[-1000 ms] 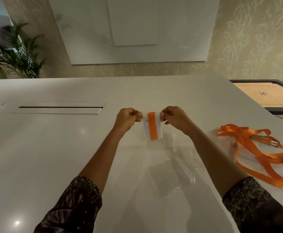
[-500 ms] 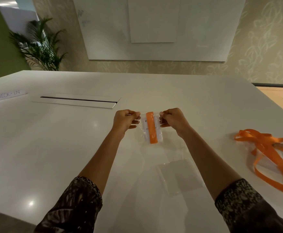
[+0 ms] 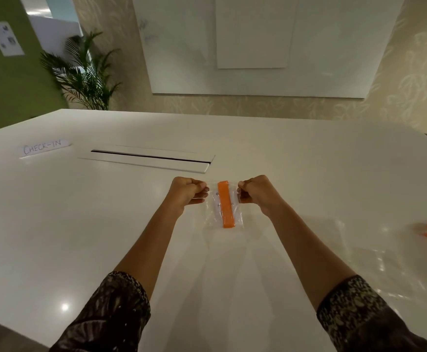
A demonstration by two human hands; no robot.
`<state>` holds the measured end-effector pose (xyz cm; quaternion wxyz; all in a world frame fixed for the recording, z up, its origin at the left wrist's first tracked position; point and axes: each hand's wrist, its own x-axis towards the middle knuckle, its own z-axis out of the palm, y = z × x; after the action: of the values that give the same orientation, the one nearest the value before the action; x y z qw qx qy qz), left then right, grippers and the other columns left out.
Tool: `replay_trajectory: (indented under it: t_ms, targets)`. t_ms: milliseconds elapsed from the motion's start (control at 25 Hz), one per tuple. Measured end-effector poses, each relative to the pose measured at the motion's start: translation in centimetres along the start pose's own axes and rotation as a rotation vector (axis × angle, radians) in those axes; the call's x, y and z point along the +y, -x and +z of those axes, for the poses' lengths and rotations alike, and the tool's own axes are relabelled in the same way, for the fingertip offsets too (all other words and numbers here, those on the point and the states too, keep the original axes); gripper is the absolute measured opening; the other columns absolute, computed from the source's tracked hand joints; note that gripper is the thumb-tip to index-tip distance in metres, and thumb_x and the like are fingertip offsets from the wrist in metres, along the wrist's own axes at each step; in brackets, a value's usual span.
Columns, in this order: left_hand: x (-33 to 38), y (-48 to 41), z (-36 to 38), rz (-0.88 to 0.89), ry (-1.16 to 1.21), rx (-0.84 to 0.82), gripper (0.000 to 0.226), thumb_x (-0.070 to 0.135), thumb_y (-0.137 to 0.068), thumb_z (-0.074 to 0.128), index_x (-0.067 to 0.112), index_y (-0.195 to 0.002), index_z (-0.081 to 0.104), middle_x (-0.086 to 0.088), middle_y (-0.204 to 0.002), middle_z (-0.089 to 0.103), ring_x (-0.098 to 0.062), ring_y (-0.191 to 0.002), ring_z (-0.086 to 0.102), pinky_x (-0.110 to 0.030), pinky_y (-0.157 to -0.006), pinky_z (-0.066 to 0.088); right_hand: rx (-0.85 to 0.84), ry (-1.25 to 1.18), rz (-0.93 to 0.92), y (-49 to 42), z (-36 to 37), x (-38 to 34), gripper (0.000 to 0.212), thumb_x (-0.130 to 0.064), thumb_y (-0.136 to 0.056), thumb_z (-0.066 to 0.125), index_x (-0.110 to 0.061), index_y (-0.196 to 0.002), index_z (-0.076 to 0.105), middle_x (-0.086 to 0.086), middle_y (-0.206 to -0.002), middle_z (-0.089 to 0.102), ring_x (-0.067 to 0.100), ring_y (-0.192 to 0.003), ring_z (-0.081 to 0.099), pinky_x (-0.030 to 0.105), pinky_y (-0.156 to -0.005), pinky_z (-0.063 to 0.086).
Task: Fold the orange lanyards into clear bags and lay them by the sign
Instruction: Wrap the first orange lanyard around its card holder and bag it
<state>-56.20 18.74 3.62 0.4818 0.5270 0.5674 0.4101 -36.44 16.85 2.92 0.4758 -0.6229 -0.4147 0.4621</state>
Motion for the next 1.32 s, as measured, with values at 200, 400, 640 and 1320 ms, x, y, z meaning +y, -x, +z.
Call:
replay_trajectory:
  t_ms: [200,400,640,1320]
  targets:
    - [-1.1,-3.9,-5.8,-0.067,-0.018,0.020,0.005,0.006,-0.089,0.063,0.006,-0.086,0.067,-0.009,-0.081,0.072,-0.014,-0.069,0.070,-0.019,-0.050,0.053,-0.001,-0.014,0.086,-2.3,7.1,-0.4,0.016,-0.004,-0.093,0.056,0.004,-0.080,0.061,0.015,-0.071,0.062,0.022,-0.059,0.063,0.026,-0.046,0.056]
    - [-2.5,-7.2,-9.8,-0.090,-0.024,0.025,0.005,0.006,-0.089,0.064,0.003,-0.092,0.066,-0.011,-0.084,0.071,-0.018,-0.073,0.069,-0.025,-0.058,0.058,0.039,-0.020,0.144,-4.7,12.2,-0.4,0.018,-0.002,-0.092,0.056,0.003,-0.075,0.059,0.014,-0.068,0.060,0.022,-0.054,0.062,0.027,-0.044,0.055]
    - [-3.8,-10.7,-12.3,-0.100,-0.015,0.012,0.008,0.004,-0.088,0.065,-0.001,-0.094,0.067,-0.015,-0.086,0.071,-0.021,-0.073,0.069,-0.032,-0.067,0.060,0.088,-0.056,0.190,-6.4,15.9,0.0,0.011,-0.001,-0.092,0.056,0.007,-0.085,0.060,0.015,-0.069,0.059,0.022,-0.055,0.060,0.031,-0.049,0.058]
    - [-5.6,-17.6,-11.5,-0.032,-0.219,-0.039,0.009,0.014,-0.085,0.070,0.006,-0.089,0.072,-0.010,-0.084,0.073,-0.022,-0.073,0.071,-0.034,-0.066,0.061,0.315,0.186,0.164,-9.8,17.8,1.0,0.011,-0.003,-0.087,0.057,0.004,-0.085,0.064,0.013,-0.068,0.064,0.022,-0.051,0.061,0.034,-0.057,0.057]
